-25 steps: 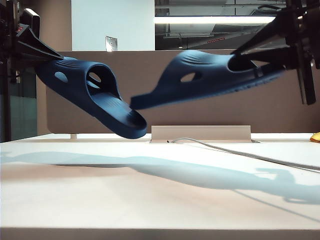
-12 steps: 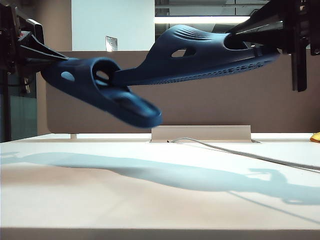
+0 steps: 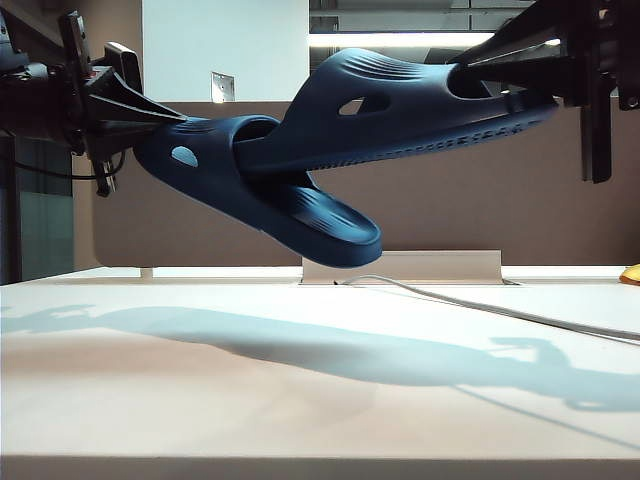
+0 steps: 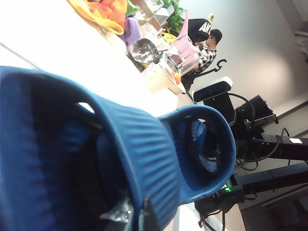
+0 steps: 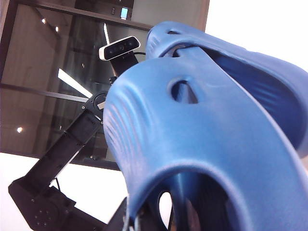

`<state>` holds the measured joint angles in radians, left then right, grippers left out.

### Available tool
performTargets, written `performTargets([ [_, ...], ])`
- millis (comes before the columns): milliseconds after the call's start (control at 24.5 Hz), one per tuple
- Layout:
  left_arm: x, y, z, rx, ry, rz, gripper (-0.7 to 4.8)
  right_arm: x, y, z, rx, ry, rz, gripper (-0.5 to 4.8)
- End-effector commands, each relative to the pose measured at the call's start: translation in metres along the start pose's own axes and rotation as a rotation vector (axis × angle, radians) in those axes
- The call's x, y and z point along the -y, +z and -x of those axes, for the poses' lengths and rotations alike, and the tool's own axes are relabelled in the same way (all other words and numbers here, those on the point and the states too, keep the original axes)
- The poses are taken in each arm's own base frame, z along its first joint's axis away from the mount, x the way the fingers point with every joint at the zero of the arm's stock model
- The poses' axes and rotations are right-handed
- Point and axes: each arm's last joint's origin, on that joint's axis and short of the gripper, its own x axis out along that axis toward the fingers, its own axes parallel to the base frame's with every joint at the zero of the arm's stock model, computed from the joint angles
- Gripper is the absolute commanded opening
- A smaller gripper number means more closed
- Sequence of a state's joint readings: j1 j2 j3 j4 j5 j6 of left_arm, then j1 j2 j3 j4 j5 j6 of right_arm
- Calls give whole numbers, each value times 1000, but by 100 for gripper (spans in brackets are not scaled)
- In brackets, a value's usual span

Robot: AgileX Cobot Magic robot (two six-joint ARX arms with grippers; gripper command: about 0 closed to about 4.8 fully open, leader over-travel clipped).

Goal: Interlock the pair of blue slippers on the table with their fronts facing up.

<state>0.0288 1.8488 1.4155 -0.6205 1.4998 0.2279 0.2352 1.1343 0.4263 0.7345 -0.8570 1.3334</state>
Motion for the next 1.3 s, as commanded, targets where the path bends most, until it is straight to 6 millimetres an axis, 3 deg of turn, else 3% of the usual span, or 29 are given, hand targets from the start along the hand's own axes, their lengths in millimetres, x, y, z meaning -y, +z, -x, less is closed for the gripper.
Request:
performTargets([
  [41, 0, 0, -9, -11, -48, 24, -6, -4, -1, -2, -16, 26, 88, -1],
  [245, 2, 0, -10, 0, -132, 79, -6, -1, -2, -2, -17, -2, 162, -1],
  [611, 3, -1, -10, -3, -137, 154, -6, -1, -2, -2, -20, -1, 305, -1],
  [1304, 5, 1, -24, -29, -168, 117, -6, 13, 13, -20, -8, -32, 271, -1],
])
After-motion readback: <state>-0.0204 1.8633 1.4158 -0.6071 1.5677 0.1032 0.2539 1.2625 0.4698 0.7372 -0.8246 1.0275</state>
